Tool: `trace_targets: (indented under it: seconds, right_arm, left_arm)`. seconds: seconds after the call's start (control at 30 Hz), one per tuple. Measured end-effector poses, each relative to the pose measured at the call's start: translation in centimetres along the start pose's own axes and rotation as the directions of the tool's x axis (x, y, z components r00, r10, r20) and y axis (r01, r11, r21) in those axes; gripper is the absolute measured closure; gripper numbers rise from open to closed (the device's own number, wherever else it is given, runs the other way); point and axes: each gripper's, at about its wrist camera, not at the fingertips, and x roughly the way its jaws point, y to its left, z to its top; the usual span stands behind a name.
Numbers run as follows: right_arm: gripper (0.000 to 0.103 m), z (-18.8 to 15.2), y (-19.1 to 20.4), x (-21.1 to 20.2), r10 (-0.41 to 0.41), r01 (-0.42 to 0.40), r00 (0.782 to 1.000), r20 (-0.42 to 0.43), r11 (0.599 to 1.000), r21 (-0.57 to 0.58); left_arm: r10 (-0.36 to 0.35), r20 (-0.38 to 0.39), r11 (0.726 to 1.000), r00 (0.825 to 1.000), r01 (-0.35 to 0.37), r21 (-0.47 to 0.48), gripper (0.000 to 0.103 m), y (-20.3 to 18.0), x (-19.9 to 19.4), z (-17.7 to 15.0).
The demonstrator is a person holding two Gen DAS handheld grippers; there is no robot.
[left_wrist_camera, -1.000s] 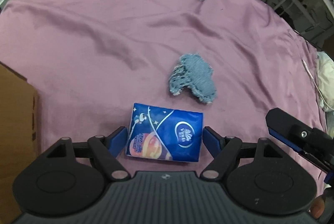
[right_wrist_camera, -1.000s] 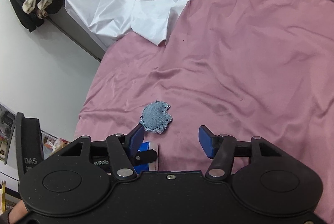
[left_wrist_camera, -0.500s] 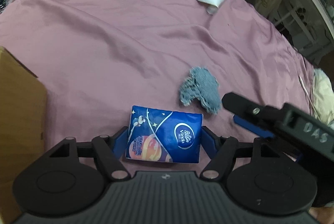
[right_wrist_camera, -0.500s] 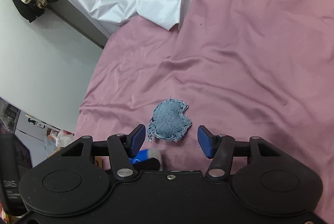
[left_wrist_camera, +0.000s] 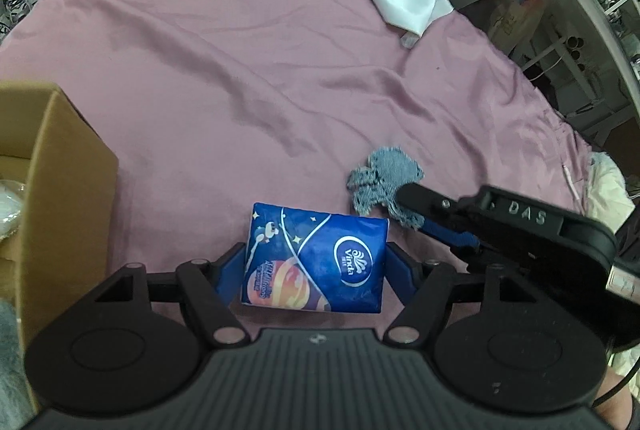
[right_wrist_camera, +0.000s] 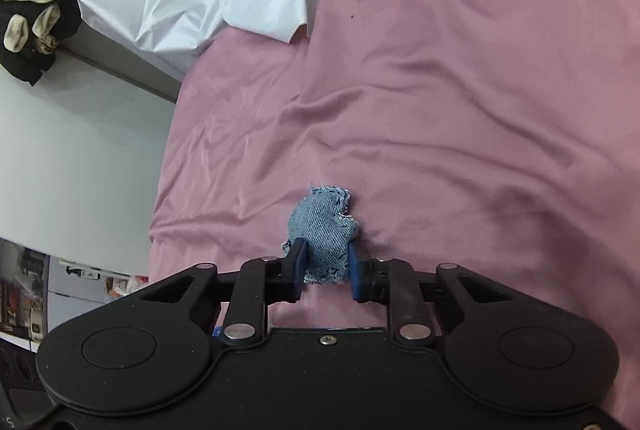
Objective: Organize soft objects
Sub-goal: 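Carry the tissue pack and knitted cloth over the box with both tools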
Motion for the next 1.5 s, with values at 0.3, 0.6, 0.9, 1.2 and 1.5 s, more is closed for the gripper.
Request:
trace_targets:
  seconds: [0.3, 0.6, 0.9, 1.2, 1.5]
  right_arm:
    - [0.084, -2.3, 1.5, -4.1, -0.033, 0.035, 0.998, 0.061, 0.999, -0.032]
    - [0.083, -4.7, 3.9, -8.2, -0.048, 0.063, 0.989, 0.140, 0.992, -0.106]
    - [0.083, -6.3, 7.0, -10.7, -0.030, 0.066, 0.980, 0.198, 0.982, -0.178]
    - [0.083, -7.9, 9.7, -11.7, 0.002, 0.050, 0.973, 0.230, 0.974, -0.219]
    - [0.083, -10.1, 12.8, -12.0, 0.040, 0.025, 0.972, 0.231, 0.961, -0.274]
  left_arm:
    - [-0.057, 0.037, 0.998, 0.998, 0.056, 0.031, 0.032, -0.5, -3.1, -0.6]
    - [-0.084, 0.098, 0.995, 0.992, 0.078, 0.068, 0.032, -0.8, -7.0, -1.4]
    - [-0.096, 0.186, 0.990, 0.978, 0.075, 0.117, 0.032, -0.4, -11.3, -2.0]
    - [-0.101, 0.245, 0.993, 0.964, 0.084, 0.078, 0.032, 2.3, -14.6, -1.9]
    - [-0.075, 0.292, 0.996, 0.953, 0.059, 0.062, 0.032, 5.3, -17.5, -2.5]
